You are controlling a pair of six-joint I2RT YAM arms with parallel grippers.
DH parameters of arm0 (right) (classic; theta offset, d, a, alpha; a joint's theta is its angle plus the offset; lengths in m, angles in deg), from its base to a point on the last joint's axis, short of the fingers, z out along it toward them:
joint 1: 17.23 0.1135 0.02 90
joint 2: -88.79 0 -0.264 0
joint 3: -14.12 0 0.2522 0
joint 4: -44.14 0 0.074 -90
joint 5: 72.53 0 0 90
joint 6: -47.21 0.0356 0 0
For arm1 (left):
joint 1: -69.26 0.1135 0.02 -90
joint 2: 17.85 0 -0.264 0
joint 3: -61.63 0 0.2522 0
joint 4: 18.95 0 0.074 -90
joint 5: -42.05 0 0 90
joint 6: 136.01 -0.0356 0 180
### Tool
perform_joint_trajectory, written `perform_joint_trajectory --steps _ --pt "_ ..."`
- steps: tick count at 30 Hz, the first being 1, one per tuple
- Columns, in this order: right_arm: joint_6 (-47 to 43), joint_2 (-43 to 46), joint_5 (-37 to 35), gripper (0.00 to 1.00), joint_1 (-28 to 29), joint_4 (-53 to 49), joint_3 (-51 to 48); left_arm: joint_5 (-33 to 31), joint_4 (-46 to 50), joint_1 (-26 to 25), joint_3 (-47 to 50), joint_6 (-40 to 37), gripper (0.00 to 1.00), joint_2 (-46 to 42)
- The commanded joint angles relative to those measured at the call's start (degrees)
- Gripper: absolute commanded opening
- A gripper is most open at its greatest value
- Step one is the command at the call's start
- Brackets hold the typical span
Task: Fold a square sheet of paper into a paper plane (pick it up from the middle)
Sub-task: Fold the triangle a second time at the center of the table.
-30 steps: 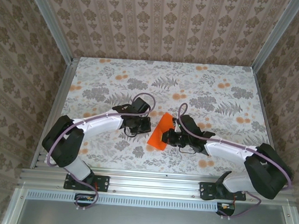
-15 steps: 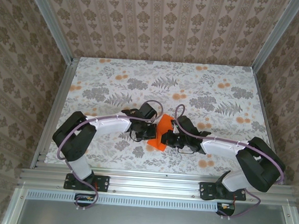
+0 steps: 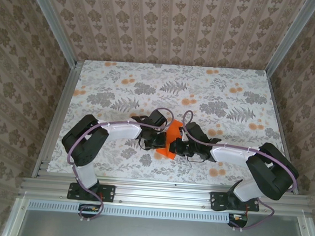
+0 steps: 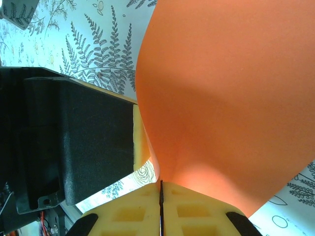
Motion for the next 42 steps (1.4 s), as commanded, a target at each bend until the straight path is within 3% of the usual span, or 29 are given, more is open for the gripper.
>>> perform_joint_trajectory --steps 1,18,42 --pt "-3.39 -0.78 1.13 0.09 -1.06 -3.68 1.27 -2.06 2.46 -0.62 0.14 -0.53 0.01 2.32" --pt "-26.82 -6.51 3.34 0.12 -4.36 -21.09 12.66 -4.93 6.54 -1.02 -1.62 -2.92 0.01 3.15" --pt "-42.96 -9.99 3.02 0.12 -9.27 -20.02 14.56 -5.02 8.52 -1.83 -4.46 -3.96 0.01 4.88"
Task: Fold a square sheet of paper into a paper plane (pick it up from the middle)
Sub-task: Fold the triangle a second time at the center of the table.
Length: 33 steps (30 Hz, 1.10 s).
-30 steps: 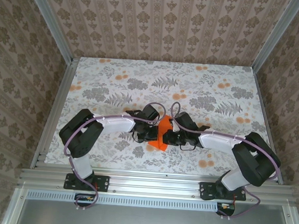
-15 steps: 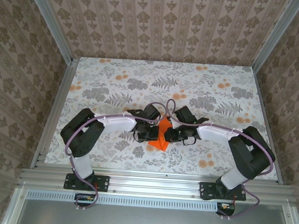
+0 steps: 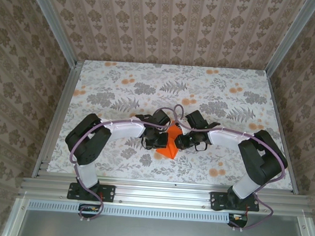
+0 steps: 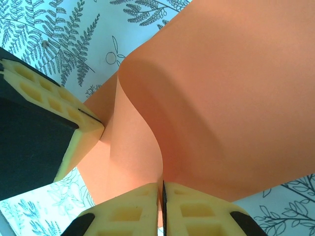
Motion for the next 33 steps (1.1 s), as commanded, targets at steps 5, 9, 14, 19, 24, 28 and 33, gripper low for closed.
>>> perform_joint_trajectory --steps 5,9,14,19,24,28,33 --pt "-4.00 -1.28 0.24 0.12 -0.84 0.37 1.18 -2.35 3.27 -0.65 -0.48 -1.44 0.01 3.04" --pt "-3.99 -2.28 0.26 0.12 -1.01 0.74 1.05 -2.57 3.53 -0.67 -0.39 -1.42 0.01 2.87" --pt "-3.50 -2.71 0.54 0.12 -1.17 0.89 0.55 -2.66 3.72 -0.70 -0.55 -1.42 0.01 2.78" --pt "-3.13 -2.90 -0.02 0.12 -1.62 1.46 0.01 -2.58 3.87 -0.73 -0.74 -1.38 0.01 2.87" --pt "-2.70 -2.78 -0.77 0.12 -1.61 0.66 -0.07 -2.77 4.31 -0.81 -1.29 -1.71 0.01 2.95" --pt "-1.92 -2.31 1.08 0.12 -1.63 -0.05 0.05 -2.73 4.42 -0.80 -1.39 -1.59 0.01 3.04" --pt "0.42 -1.39 2.44 0.12 -1.67 -1.89 -0.02 -2.88 4.40 -0.82 -1.53 -1.57 0.01 3.04"
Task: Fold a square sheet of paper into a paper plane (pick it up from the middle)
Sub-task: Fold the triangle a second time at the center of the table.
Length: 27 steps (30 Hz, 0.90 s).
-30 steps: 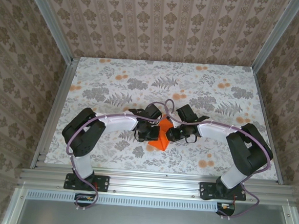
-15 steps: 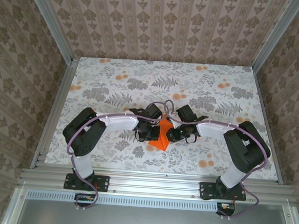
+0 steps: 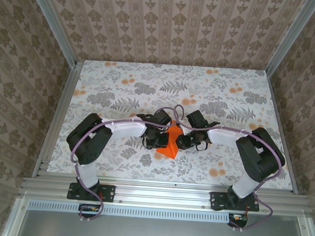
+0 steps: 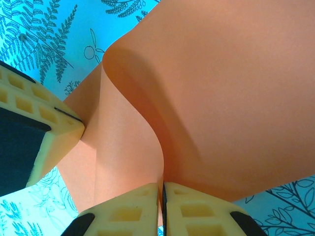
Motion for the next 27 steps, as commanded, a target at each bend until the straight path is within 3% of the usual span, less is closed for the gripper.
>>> perform_joint_trajectory --steps 1,27 --pt "2.47 1.29 2.05 0.12 -0.25 -1.86 -0.36 -2.15 2.97 -0.45 -0.07 -1.09 0.01 2.30" --pt "3.96 0.34 -2.30 0.12 -0.33 -2.51 0.38 -2.07 3.07 -0.57 -0.34 -1.34 0.01 2.56"
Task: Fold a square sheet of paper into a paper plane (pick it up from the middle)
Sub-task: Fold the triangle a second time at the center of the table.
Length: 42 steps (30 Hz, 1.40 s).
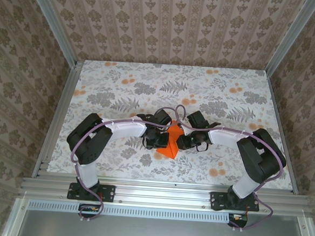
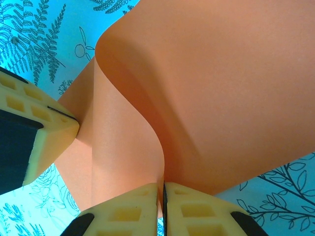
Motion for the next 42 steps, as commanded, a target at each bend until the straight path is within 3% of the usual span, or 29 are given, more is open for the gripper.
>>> perform_joint_trajectory --steps 1,32,42 --pt "1.36 -0.50 -1.68 0.12 -0.29 -2.86 1.30 -1.89 2.91 -0.46 -0.23 -1.16 0.01 2.45" --pt "0.78 -1.52 -2.61 0.12 -0.35 -5.24 2.21 -2.16 3.46 -0.65 -0.73 -1.20 0.00 2.54" --pt "2.32 0.19 2.49 0.12 -0.43 -4.56 2.02 -2.03 3.66 -0.70 -1.20 -1.39 0.00 2.81"
